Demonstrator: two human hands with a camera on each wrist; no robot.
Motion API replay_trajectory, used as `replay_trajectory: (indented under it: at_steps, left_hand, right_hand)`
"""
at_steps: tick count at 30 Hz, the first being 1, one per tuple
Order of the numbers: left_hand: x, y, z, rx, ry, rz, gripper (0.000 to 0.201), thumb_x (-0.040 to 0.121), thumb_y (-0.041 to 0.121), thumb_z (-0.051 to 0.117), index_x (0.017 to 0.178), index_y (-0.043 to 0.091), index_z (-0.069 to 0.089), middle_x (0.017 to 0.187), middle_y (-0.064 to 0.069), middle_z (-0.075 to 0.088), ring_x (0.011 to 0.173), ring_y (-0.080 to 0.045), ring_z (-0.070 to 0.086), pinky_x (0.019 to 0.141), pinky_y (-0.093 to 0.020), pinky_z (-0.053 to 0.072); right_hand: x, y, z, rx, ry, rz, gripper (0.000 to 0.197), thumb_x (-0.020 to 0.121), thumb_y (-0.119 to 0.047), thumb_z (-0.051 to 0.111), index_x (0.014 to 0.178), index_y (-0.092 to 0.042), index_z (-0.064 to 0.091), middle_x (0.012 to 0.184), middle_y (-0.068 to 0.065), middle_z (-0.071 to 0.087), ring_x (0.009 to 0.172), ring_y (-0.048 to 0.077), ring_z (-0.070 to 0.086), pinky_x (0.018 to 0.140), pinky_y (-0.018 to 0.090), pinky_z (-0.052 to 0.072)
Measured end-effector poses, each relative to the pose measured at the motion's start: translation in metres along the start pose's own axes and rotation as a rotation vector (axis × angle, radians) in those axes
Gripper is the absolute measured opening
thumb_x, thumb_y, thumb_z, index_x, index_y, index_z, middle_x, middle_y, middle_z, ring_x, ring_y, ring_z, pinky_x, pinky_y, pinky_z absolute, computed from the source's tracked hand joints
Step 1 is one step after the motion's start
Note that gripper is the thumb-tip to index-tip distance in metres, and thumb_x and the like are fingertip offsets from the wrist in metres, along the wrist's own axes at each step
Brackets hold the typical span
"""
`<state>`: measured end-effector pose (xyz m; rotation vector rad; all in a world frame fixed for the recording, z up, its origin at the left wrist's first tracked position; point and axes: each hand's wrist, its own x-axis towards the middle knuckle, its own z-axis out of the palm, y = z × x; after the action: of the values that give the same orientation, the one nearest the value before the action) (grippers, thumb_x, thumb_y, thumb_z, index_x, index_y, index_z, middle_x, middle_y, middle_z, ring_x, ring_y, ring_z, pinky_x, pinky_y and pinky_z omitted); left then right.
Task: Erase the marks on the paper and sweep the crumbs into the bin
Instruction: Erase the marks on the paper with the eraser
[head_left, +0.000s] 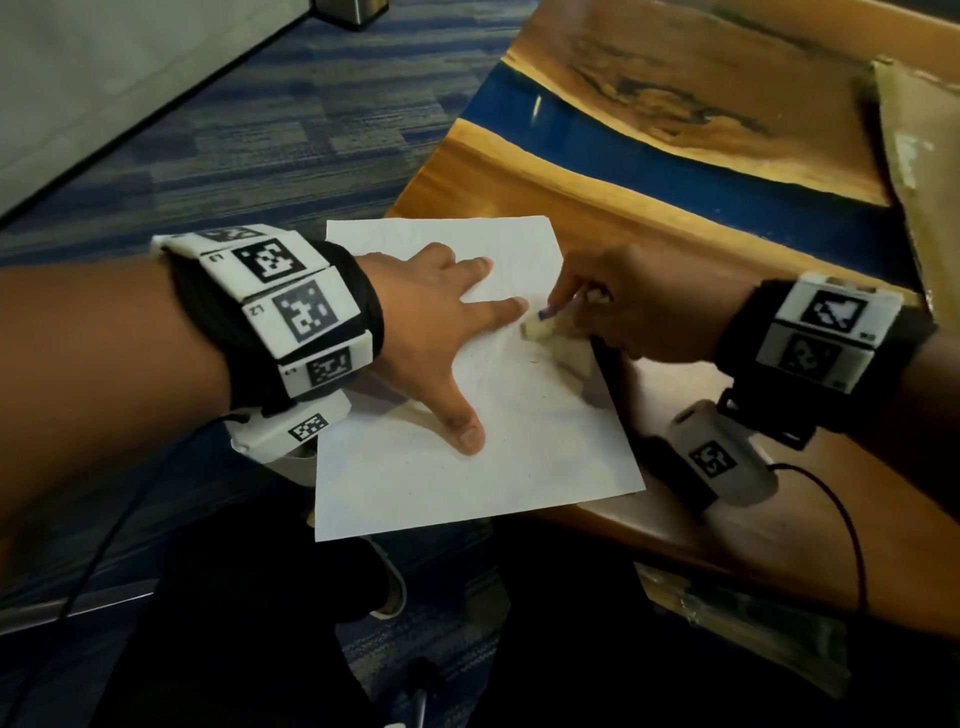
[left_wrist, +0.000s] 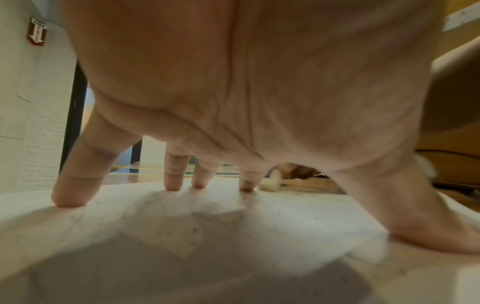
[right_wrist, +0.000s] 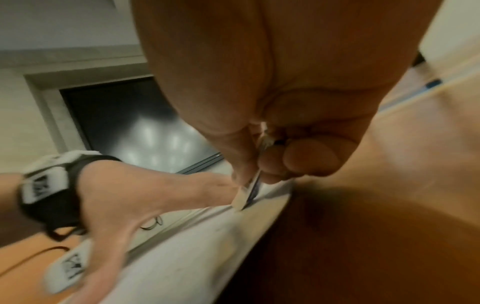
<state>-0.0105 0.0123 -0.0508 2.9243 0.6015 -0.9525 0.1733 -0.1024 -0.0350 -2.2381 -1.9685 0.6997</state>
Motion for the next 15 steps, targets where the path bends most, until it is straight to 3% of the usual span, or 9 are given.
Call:
replay_trajectory:
  at_steps: [2,5,6,10,11,13,14,15]
  left_hand:
    - [-0.001,0.0,0.001,-0.001,0.003,-0.002,0.136,0.05,0.099,0.055,0.153,0.048,-0.017,0.167,0.003,-0.02,0.153,-0.029,-0.007,0.113,-0.06,0.029]
    - [0.0,-0.002,0.003,-0.016,0.015,0.009,0.136,0.049,0.099,0.055,0.154,0.048,-0.014,0.167,0.003,-0.02,0.153,-0.03,-0.008,0.113,-0.062,0.028]
    - [0.0,-0.002,0.003,-0.018,0.017,0.009,0.136,0.049,0.1,0.055,0.154,0.048,-0.013,0.167,0.004,-0.02,0.153,-0.029,-0.008,0.113,-0.062,0.028]
    - [0.0,0.0,0.003,-0.021,0.016,-0.006,0.136,0.05,0.098,0.057,0.153,0.049,-0.016,0.167,0.004,-0.019,0.153,-0.028,-0.008,0.113,-0.061,0.028]
    - [0.0,-0.001,0.003,-0.022,0.017,-0.006,0.136,0.05,0.098,0.058,0.154,0.049,-0.016,0.167,0.004,-0.019,0.153,-0.028,-0.008,0.112,-0.061,0.028]
    - [0.0,-0.001,0.003,-0.027,0.016,-0.002,0.137,0.049,0.098,0.058,0.153,0.049,-0.016,0.167,0.003,-0.019,0.153,-0.029,-0.007,0.112,-0.06,0.03]
    - [0.001,-0.001,0.002,-0.025,0.017,0.0,0.137,0.049,0.098,0.058,0.153,0.05,-0.016,0.167,0.003,-0.018,0.153,-0.03,-0.006,0.112,-0.059,0.03]
    - [0.001,-0.001,0.001,-0.024,0.016,0.0,0.136,0.048,0.098,0.058,0.153,0.051,-0.016,0.167,0.003,-0.016,0.152,-0.03,-0.004,0.112,-0.059,0.031]
  right_hand:
    - [-0.001,-0.001,0.002,-0.028,0.022,-0.009,0.012,0.096,-0.032,0.064,0.108,-0.03,0.065,0.082,-0.02,0.056,0.071,0.001,0.056,0.058,0.015,0.036]
    - [-0.01,-0.019,0.017,0.04,-0.205,-0.215,0.011,0.096,-0.03,0.063,0.107,-0.032,0.062,0.088,-0.025,0.056,0.079,-0.012,0.055,0.065,0.007,0.041]
    - [-0.008,-0.018,0.016,0.032,-0.203,-0.219,0.012,0.096,-0.027,0.063,0.108,-0.03,0.063,0.088,-0.025,0.056,0.078,-0.015,0.054,0.065,0.005,0.04]
    - [0.002,-0.001,0.003,-0.025,0.04,0.024,0.014,0.097,-0.03,0.063,0.11,-0.026,0.065,0.091,-0.016,0.061,0.072,-0.002,0.055,0.058,0.015,0.036]
    - [-0.001,-0.005,0.007,-0.022,0.005,-0.043,0.012,0.096,-0.032,0.063,0.108,-0.029,0.064,0.094,-0.013,0.064,0.074,-0.001,0.055,0.059,0.016,0.037]
    - [-0.011,-0.015,0.016,0.035,-0.201,-0.188,0.01,0.096,-0.032,0.063,0.106,-0.031,0.064,0.096,-0.015,0.066,0.077,-0.001,0.059,0.062,0.015,0.043]
    - [-0.014,-0.014,0.015,0.058,-0.265,-0.199,0.011,0.096,-0.029,0.064,0.107,-0.031,0.065,0.092,-0.017,0.065,0.077,-0.002,0.06,0.062,0.014,0.045]
    - [-0.012,-0.007,0.01,0.045,-0.236,-0.161,0.013,0.096,-0.026,0.064,0.107,-0.03,0.066,0.088,-0.018,0.063,0.074,-0.003,0.06,0.06,0.013,0.044]
